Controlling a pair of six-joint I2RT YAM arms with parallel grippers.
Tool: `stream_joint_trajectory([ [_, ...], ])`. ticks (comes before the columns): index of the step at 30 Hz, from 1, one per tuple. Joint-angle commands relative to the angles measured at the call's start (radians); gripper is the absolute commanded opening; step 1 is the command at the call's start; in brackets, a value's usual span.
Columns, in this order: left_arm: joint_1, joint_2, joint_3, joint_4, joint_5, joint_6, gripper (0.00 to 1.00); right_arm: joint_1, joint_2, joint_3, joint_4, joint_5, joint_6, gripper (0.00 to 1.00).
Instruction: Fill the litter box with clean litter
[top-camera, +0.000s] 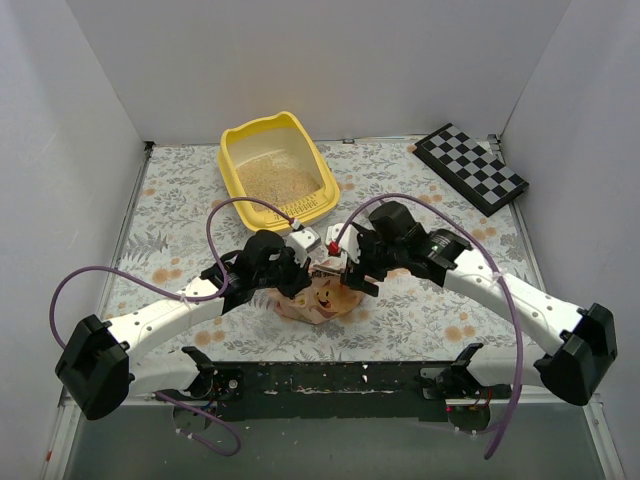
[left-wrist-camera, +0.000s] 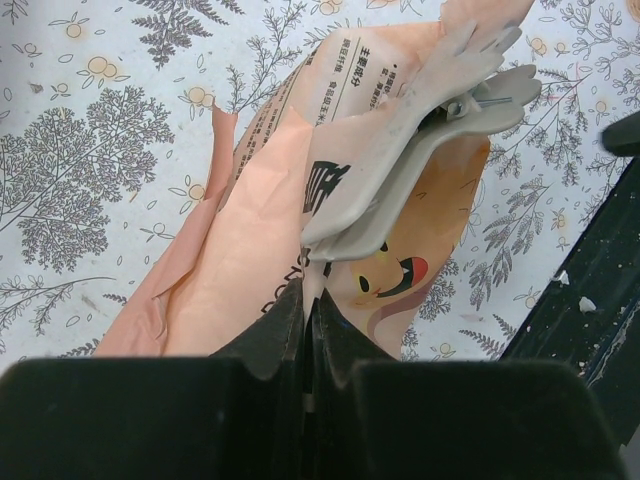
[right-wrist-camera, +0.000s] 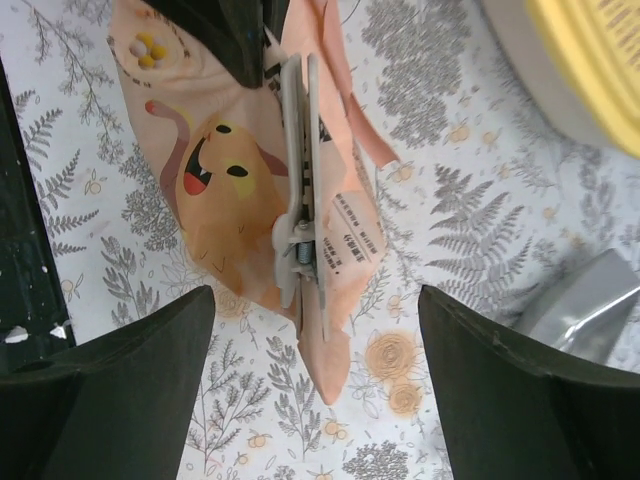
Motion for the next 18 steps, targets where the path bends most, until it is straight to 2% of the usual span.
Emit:
stream_joint_trajectory([
  [1,-0.003,-0.009,0.022,-0.017,-0.022,0.025,0.01,0.004,-0.096,0.046,0.073,0.027,0.055,0.90],
  [6,-0.003,-0.010,0.026,-0.017,-0.027,0.021,0.07,0.003,-0.165,0.074,0.120,0.100,0.166,0.92],
  [8,-0.003,-0.015,0.035,-0.021,-0.001,0.016,0.18,0.003,-0.188,0.085,0.148,0.192,0.267,0.93],
  [10,-0.003,-0.022,0.040,-0.018,0.022,0.016,0.29,0.004,-0.188,0.137,0.126,0.363,0.416,0.93],
  [12,-0.003,-0.032,0.046,-0.018,0.030,0.027,0.38,0.001,-0.179,0.189,0.073,0.365,0.449,0.94],
  [13,-0.003,-0.036,0.052,-0.020,0.031,0.033,0.44,0.001,-0.182,0.197,0.068,0.345,0.444,0.94],
  [15,-0.003,-0.053,0.067,-0.031,0.016,0.041,0.57,0.001,-0.220,0.165,0.121,0.407,0.560,0.95],
  [16,-0.003,-0.061,0.084,-0.041,0.004,0.042,0.64,0.001,-0.233,0.151,0.125,0.419,0.562,0.95],
  [17,-0.003,-0.068,0.100,-0.053,-0.010,0.039,0.98,0.001,-0.237,0.155,0.116,0.414,0.591,0.95],
  [18,-0.003,-0.078,0.115,-0.066,-0.028,0.036,0.98,0.001,-0.234,0.168,0.090,0.418,0.610,0.95],
])
